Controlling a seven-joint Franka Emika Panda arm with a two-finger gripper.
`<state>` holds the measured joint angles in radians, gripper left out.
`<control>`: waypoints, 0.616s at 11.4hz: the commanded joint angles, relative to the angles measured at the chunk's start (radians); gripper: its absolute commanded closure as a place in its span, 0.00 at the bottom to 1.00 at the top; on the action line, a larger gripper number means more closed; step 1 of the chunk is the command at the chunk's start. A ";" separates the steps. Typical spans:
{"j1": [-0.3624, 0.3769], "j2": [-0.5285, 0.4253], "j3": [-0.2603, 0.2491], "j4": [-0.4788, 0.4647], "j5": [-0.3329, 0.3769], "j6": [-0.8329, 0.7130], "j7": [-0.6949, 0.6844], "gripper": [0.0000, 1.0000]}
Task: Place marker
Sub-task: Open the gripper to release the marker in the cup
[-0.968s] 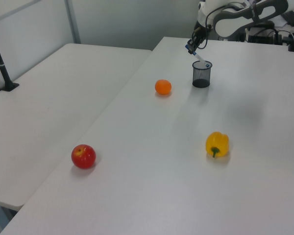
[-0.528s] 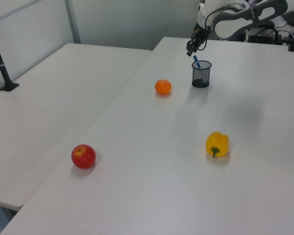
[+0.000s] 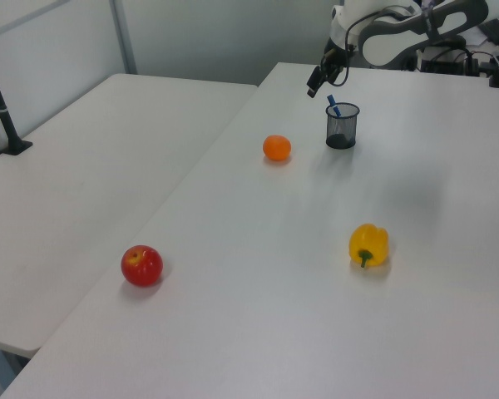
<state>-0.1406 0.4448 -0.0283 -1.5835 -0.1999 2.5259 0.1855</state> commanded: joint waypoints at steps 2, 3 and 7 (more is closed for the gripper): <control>0.139 -0.112 -0.007 -0.020 -0.024 -0.210 0.028 0.00; 0.177 -0.136 -0.005 -0.020 -0.021 -0.293 0.025 0.00; 0.282 -0.228 0.010 -0.020 0.020 -0.623 -0.067 0.00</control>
<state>0.1065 0.2903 -0.0217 -1.5750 -0.2002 2.0631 0.1851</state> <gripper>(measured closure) 0.000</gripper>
